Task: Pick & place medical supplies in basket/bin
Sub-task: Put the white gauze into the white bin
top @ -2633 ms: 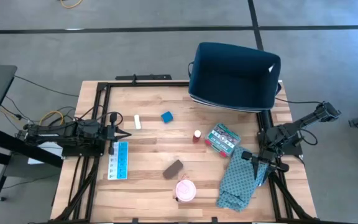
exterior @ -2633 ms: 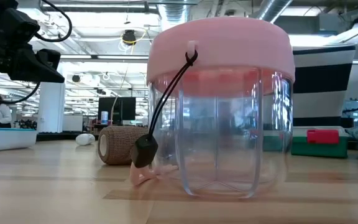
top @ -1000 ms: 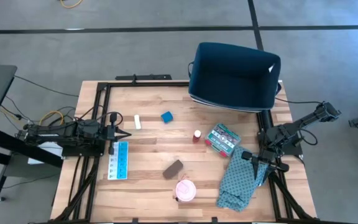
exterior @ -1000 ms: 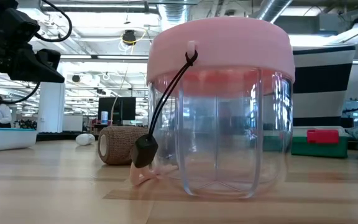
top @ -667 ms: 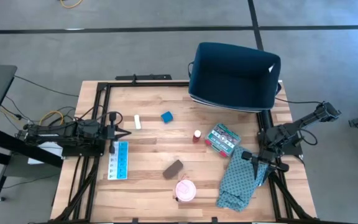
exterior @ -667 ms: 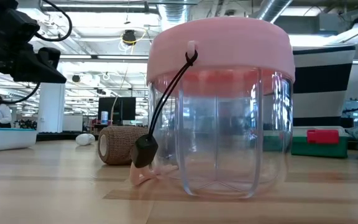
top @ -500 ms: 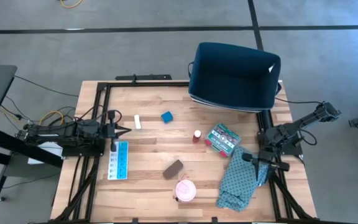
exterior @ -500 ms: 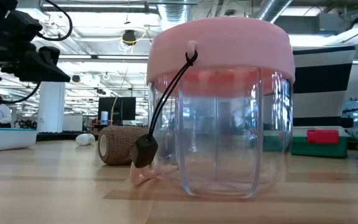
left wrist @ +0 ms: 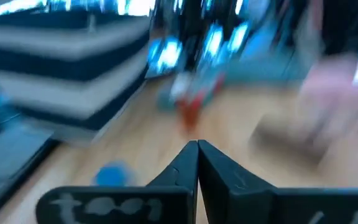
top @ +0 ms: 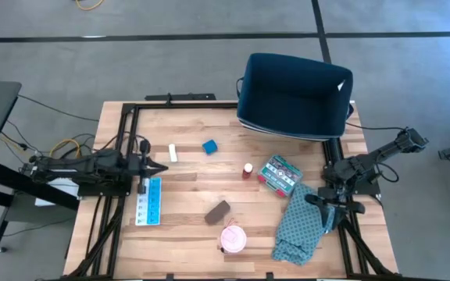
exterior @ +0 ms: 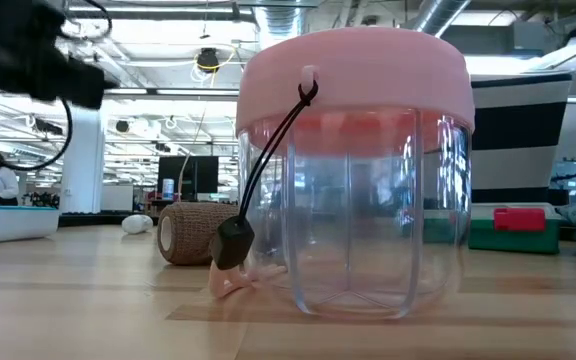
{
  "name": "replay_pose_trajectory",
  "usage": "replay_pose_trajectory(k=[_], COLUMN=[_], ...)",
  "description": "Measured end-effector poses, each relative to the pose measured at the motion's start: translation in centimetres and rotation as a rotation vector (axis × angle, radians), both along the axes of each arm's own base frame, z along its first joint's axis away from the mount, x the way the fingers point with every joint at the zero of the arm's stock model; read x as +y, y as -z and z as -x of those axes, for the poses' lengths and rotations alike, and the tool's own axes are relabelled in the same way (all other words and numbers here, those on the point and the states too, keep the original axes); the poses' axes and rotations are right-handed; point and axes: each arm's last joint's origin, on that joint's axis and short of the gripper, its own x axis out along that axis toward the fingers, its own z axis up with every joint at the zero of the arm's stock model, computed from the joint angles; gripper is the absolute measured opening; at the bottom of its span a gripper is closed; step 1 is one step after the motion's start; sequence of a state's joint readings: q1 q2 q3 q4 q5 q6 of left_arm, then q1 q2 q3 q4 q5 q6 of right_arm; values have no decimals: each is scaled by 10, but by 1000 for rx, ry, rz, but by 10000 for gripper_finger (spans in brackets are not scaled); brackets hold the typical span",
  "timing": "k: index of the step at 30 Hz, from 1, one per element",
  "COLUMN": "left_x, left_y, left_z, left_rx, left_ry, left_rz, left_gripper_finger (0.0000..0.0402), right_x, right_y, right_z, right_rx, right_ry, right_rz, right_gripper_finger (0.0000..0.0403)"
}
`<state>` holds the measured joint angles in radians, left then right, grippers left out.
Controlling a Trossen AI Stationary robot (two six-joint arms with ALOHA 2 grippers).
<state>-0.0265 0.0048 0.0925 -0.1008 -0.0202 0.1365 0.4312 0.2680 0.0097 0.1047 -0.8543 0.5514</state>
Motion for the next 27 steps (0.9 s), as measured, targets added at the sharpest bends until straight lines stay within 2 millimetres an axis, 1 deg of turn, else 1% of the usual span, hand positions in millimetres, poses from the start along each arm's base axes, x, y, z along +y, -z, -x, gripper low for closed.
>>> replay_pose_trajectory(k=[2,3,5,7,8,11,14,19,22,24,27], left_x=[-1,-2,-2,-2,-2,-2,-2,-4,-4,-3,-1], left_y=[-6,-10,-18,-25,-28,-33,-33,-28,-27,-27,-27], left_z=[-2,-1,1,3,4,6,6,4,4,4,3], left_rx=[-140,-191,-282,-355,-377,-426,-423,-354,-346,-350,-366], left_ry=[45,60,73,90,106,140,152,216,201,188,105], left_rz=[45,58,71,135,181,291,345,354,360,366,369], left_gripper_finger=[0,0,0,0,0,0,0,0,0,0,0], right_x=[0,-1,-2,-3,-3,-3,-3,-2,-2,-2,-3], right_y=[0,0,-2,-5,-7,-13,-21,-22,-22,-24,-25], right_z=[-1,-2,-5,-7,-8,-8,-8,-7,-7,-7,-8], right_rx=[-136,-235,-466,-700,-782,-926,-1005,-993,-993,-1025,-1069], right_ry=[29,53,114,174,195,216,246,239,235,245,272], right_rz=[47,81,171,278,309,317,278,258,257,258,288], right_gripper_finger=[135,136,137,136,136,135,135,137,136,134,134])
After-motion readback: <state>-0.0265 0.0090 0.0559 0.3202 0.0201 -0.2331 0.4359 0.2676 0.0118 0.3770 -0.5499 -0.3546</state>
